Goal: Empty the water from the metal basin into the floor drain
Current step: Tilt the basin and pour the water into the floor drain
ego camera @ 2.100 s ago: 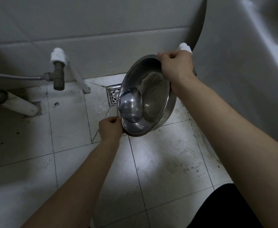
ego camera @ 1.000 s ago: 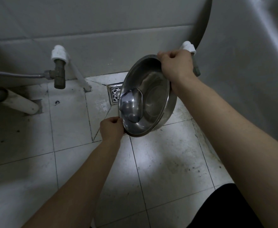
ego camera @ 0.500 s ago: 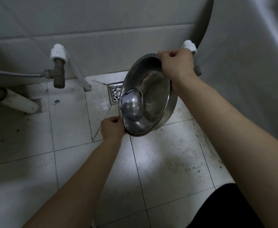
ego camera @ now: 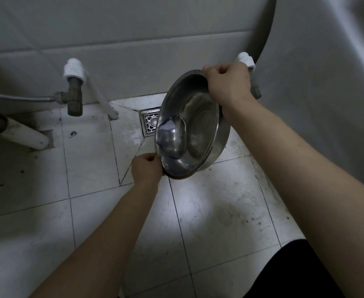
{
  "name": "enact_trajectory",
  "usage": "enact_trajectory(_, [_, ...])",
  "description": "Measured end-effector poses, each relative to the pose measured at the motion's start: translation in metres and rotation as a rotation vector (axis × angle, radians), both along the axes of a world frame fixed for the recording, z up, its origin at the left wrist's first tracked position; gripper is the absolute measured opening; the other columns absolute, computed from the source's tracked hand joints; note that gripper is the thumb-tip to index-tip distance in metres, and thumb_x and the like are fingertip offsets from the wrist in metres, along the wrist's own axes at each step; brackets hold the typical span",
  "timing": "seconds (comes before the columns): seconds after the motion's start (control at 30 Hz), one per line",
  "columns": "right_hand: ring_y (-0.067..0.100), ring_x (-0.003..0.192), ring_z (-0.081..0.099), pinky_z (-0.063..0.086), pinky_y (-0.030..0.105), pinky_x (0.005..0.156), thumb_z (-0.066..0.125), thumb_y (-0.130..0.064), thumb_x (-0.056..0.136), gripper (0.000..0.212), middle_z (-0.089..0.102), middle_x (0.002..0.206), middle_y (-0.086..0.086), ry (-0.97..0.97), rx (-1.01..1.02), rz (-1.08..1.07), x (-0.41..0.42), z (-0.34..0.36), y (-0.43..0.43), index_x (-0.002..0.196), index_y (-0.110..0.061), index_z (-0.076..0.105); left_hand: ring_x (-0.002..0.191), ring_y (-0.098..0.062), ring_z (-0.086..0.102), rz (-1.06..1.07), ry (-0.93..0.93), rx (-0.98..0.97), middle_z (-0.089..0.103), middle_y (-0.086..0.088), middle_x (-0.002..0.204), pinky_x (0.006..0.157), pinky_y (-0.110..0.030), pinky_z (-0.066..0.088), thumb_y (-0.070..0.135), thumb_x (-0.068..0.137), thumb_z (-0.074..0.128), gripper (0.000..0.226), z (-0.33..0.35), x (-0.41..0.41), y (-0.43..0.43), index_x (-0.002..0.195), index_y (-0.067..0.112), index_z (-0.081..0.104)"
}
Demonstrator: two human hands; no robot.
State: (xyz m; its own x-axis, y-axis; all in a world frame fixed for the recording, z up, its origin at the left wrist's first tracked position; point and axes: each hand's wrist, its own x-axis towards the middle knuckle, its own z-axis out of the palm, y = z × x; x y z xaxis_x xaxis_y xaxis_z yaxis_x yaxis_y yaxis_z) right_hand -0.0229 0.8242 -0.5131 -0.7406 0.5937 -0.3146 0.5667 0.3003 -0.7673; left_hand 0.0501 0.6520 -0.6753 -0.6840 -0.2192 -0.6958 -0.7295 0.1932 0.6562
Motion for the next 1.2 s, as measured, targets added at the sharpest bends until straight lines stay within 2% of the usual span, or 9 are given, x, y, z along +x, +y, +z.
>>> enact_trajectory(0.23, [0.027, 0.086, 0.073, 0.062, 0.050, 0.088, 0.062, -0.035, 0.099, 0.030, 0.074, 0.086, 0.011, 0.000, -0.008, -0.003, 0.0008, 0.0011, -0.0003, 0.080, -0.014, 0.070, 0.072, -0.028, 0.073, 0.008, -0.002, 0.012, 0.072, -0.005, 0.076, 0.081, -0.046, 0.065, 0.002, 0.096, 0.061, 0.033, 0.0020, 0.0007, 0.0011, 0.071, 0.023, 0.068])
enact_trajectory(0.4, [0.030, 0.087, 0.073, 0.061, 0.050, 0.088, 0.062, -0.034, 0.099, 0.035, 0.075, 0.090, 0.015, 0.003, -0.003, -0.002, 0.0019, 0.0043, -0.0016, 0.095, -0.002, 0.075, 0.077, -0.031, 0.074, -0.001, -0.006, 0.014, 0.074, -0.011, 0.082, 0.082, -0.048, 0.065, 0.003, 0.096, 0.062, 0.022, 0.0046, 0.0013, 0.0015, 0.081, 0.017, 0.072])
enact_trajectory(0.57, [0.030, 0.088, 0.073, 0.061, 0.052, 0.089, 0.062, -0.034, 0.099, 0.032, 0.074, 0.091, 0.015, 0.004, -0.004, 0.003, 0.0033, 0.0057, -0.0013, 0.096, -0.004, 0.074, 0.077, -0.031, 0.073, 0.013, -0.009, 0.024, 0.073, -0.013, 0.086, 0.079, -0.043, 0.064, 0.002, 0.096, 0.062, 0.019, 0.0071, 0.0011, 0.0035, 0.085, 0.013, 0.072])
enact_trajectory(0.63, [0.029, 0.086, 0.073, 0.062, 0.051, 0.089, 0.062, -0.035, 0.099, 0.030, 0.074, 0.088, 0.012, 0.005, -0.002, 0.010, 0.0035, 0.0047, -0.0011, 0.089, -0.009, 0.074, 0.073, -0.027, 0.071, 0.016, -0.012, 0.026, 0.071, -0.009, 0.081, 0.074, -0.038, 0.063, 0.001, 0.096, 0.062, 0.027, 0.0074, 0.0020, 0.0033, 0.076, 0.019, 0.068])
enact_trajectory(0.77, [0.027, 0.085, 0.073, 0.062, 0.050, 0.088, 0.062, -0.035, 0.099, 0.031, 0.073, 0.083, 0.009, 0.005, -0.011, 0.015, 0.0038, 0.0048, -0.0007, 0.073, -0.019, 0.066, 0.071, -0.024, 0.070, 0.016, -0.009, 0.021, 0.069, -0.004, 0.076, 0.073, -0.035, 0.061, 0.001, 0.096, 0.062, 0.024, 0.0081, 0.0026, 0.0036, 0.079, 0.016, 0.069])
enact_trajectory(0.87, [0.029, 0.087, 0.074, 0.062, 0.051, 0.088, 0.062, -0.035, 0.099, 0.031, 0.075, 0.090, 0.014, 0.006, -0.012, 0.011, 0.0040, 0.0069, -0.0014, 0.087, -0.008, 0.073, 0.069, -0.021, 0.069, 0.013, -0.009, 0.031, 0.068, -0.004, 0.075, 0.066, -0.032, 0.059, 0.000, 0.096, 0.062, 0.028, 0.0088, 0.0029, 0.0035, 0.074, 0.016, 0.069])
enact_trajectory(0.93, [0.030, 0.087, 0.074, 0.062, 0.050, 0.088, 0.063, -0.034, 0.098, 0.034, 0.075, 0.092, 0.016, 0.009, 0.001, 0.008, 0.0044, 0.0077, -0.0026, 0.096, -0.003, 0.075, 0.069, -0.020, 0.068, 0.005, -0.011, 0.034, 0.068, -0.003, 0.077, 0.061, -0.029, 0.057, -0.001, 0.096, 0.061, 0.022, 0.0086, 0.0034, 0.0036, 0.082, 0.013, 0.071])
enact_trajectory(1.0, [0.030, 0.088, 0.073, 0.062, 0.050, 0.088, 0.063, -0.034, 0.098, 0.033, 0.075, 0.092, 0.017, 0.014, 0.007, 0.014, 0.0043, 0.0084, -0.0032, 0.096, -0.003, 0.075, 0.069, -0.020, 0.068, 0.005, -0.010, 0.035, 0.068, -0.003, 0.077, 0.059, -0.027, 0.056, 0.000, 0.096, 0.061, 0.019, 0.0088, 0.0040, 0.0037, 0.088, 0.014, 0.071])
enact_trajectory(1.2, [0.029, 0.089, 0.072, 0.061, 0.051, 0.090, 0.062, -0.034, 0.098, 0.029, 0.074, 0.093, 0.013, 0.006, 0.010, 0.029, 0.0051, 0.0088, -0.0054, 0.097, -0.007, 0.073, 0.069, -0.019, 0.067, 0.001, 0.000, 0.040, 0.067, -0.001, 0.075, 0.063, -0.030, 0.057, 0.000, 0.096, 0.061, 0.034, 0.0096, 0.0040, 0.0037, 0.072, 0.023, 0.065])
